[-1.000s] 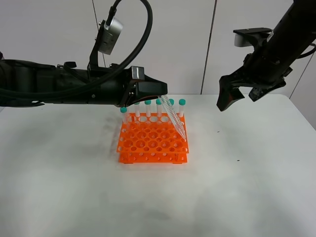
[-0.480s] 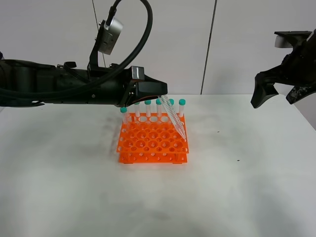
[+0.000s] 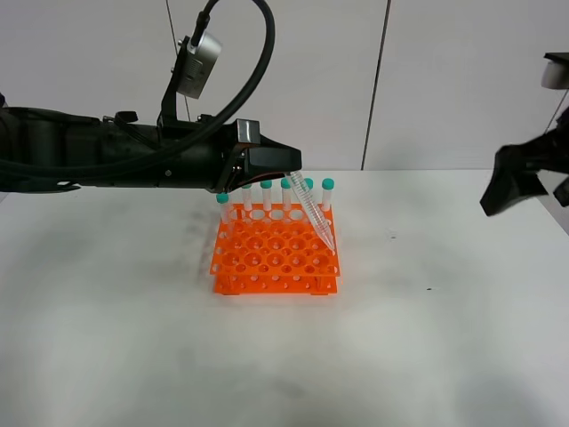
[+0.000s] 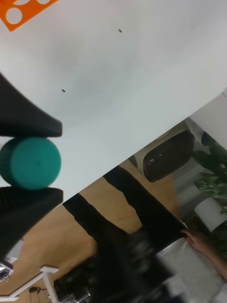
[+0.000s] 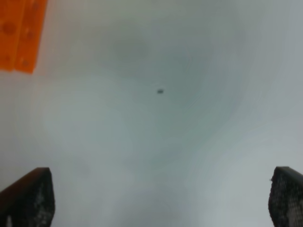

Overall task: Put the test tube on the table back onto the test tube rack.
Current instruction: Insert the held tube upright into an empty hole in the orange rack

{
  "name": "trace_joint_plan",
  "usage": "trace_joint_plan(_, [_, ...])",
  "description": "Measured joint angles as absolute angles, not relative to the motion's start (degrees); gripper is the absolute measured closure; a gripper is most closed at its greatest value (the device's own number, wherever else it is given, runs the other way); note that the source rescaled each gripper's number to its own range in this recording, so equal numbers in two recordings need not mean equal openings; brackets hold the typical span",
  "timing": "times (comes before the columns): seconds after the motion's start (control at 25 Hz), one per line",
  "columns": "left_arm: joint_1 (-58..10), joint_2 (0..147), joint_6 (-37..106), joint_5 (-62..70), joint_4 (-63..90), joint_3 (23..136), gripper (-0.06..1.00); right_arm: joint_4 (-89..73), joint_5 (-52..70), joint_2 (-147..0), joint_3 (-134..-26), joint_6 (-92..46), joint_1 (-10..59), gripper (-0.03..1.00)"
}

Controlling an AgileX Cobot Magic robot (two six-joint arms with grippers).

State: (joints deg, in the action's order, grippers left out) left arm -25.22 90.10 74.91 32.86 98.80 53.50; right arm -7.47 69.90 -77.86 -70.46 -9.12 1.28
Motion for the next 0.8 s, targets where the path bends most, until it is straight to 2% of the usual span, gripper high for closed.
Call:
trace_joint_plan(0.24, [-25.22,90.1,74.91,32.91,98.8,53.5,0.94,-7.58,69.54,-55.77,-50.34,-9.12,1.28,-0.03])
trace_joint_plan(0.48, [-25.22,90.1,74.91,32.91,98.8,53.5,0.94,-7.61,61.94,-29.94,-33.56,-9.0,1.28,-0.03])
trace_joint_plan(0.64, [-25.22,90.1,74.91,32.91,98.8,53.5,0.94,-7.65,59.73,-13.05,-29.05,-8.13,1.28,-0.03])
trace_joint_plan(0.8, [-25.22,90.1,74.91,32.91,98.8,53.5,0.94,-7.17,59.14,-4.71,-28.79,-6.88,1.28,-0.03])
